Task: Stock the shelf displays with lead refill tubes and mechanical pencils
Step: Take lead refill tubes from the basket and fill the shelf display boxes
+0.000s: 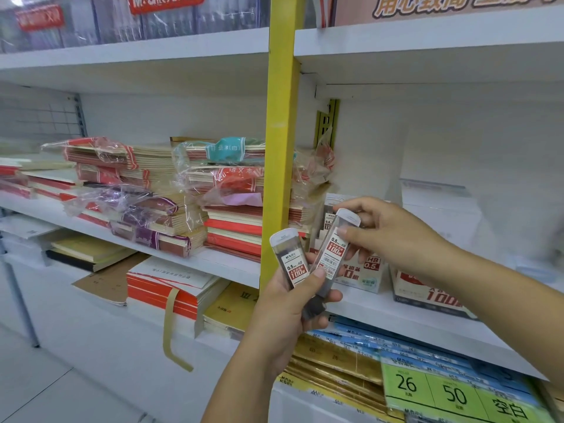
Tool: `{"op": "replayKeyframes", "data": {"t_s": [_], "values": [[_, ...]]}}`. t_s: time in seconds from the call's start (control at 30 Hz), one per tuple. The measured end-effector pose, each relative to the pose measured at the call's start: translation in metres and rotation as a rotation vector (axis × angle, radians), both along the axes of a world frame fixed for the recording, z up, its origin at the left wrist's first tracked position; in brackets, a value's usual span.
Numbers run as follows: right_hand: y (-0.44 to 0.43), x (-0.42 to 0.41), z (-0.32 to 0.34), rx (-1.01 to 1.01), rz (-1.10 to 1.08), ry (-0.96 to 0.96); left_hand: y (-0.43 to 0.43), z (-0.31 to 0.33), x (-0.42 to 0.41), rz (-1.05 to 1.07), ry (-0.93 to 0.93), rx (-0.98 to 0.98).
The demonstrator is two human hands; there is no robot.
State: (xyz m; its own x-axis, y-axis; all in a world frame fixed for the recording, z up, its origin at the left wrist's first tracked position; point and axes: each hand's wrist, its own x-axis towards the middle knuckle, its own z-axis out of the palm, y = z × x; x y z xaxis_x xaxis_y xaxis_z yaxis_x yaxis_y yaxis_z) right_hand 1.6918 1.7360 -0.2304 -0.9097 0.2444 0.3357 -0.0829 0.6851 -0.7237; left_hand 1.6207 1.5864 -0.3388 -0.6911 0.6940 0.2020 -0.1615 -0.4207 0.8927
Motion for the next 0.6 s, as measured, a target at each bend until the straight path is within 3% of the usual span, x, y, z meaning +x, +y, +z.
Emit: {"op": "replayKeyframes", "data": {"t_s": [0.1,0.23,0.3,0.47,0.6], "values": [[0.007,0.002,0.002,-0.060,-0.076,0.088,-0.001,0.002,0.000,0.006,-0.010,-0.004],[0.027,0.001,0.019,-0.082,-0.195,0.358,0.000,-0.001,-0.004,0.032,-0.081,0.008],[0.035,-0.002,0.024,0.055,-0.217,0.417,0.001,-0.001,-0.005,0.040,-0.083,0.013],[0.043,-0.014,0.023,0.626,-0.268,0.379,0.001,-0.003,-0.007,0.071,-0.009,0.024],[0.049,-0.026,0.019,0.749,-0.264,0.275,0.001,-0.002,-0.008,0.107,0.017,0.036]]}}
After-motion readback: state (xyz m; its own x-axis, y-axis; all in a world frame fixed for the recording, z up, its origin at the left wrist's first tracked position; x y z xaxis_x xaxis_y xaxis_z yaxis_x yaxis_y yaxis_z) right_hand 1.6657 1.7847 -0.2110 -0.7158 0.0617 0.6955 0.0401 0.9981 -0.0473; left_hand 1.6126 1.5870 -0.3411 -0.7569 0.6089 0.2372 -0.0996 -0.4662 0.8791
